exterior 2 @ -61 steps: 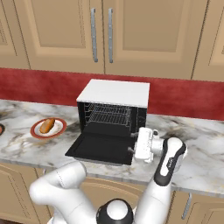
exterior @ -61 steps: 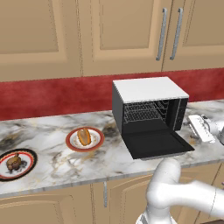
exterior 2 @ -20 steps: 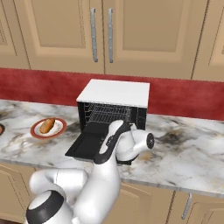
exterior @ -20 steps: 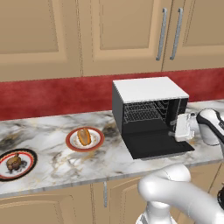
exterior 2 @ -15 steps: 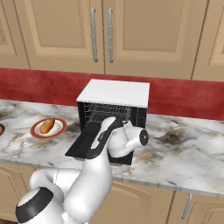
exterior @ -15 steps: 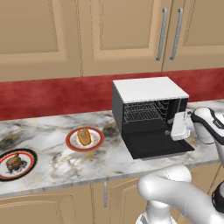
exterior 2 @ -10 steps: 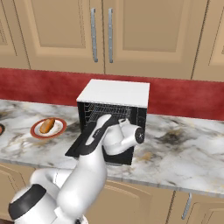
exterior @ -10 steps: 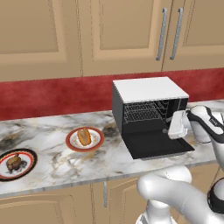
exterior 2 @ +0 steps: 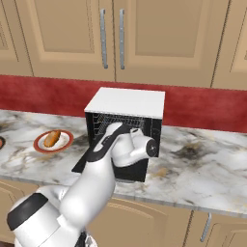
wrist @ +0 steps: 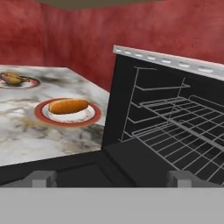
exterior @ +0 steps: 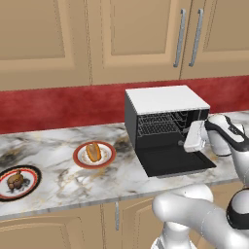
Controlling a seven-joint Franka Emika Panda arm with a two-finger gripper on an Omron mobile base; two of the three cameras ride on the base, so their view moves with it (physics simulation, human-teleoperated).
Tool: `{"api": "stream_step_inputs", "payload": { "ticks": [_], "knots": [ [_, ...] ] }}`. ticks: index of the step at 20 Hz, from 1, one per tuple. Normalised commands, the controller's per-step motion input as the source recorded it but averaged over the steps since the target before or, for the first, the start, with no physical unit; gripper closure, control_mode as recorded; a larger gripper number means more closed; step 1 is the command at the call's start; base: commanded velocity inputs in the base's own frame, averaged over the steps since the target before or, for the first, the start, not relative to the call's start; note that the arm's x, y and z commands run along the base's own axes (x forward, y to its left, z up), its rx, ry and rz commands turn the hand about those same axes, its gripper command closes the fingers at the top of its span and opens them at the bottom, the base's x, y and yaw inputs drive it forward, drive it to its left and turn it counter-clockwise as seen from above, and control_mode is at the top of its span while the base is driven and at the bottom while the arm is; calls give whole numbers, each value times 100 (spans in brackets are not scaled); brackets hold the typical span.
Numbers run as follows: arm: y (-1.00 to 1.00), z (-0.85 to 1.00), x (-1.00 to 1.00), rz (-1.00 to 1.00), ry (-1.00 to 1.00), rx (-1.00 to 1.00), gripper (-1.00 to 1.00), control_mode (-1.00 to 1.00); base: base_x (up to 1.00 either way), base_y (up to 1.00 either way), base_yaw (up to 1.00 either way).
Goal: Open the toaster oven door. Place the hotdog bun on the bottom rack in the toaster oven and place the chicken drumstick on the top rack.
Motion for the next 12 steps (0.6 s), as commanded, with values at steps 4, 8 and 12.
{"api": "stream_step_inputs", "payload": {
  "ticks": [4, 8, 12],
  "knots": [
    [-16, 4, 18, 0, -5, 0, -100, -100, 0, 0, 0],
    [-4, -1, 13, 0, -6, 0, -100, -100, 0, 0, 0],
    [1, -5, 12, 0, -6, 0, -100, -100, 0, 0, 0]
  ]
}}
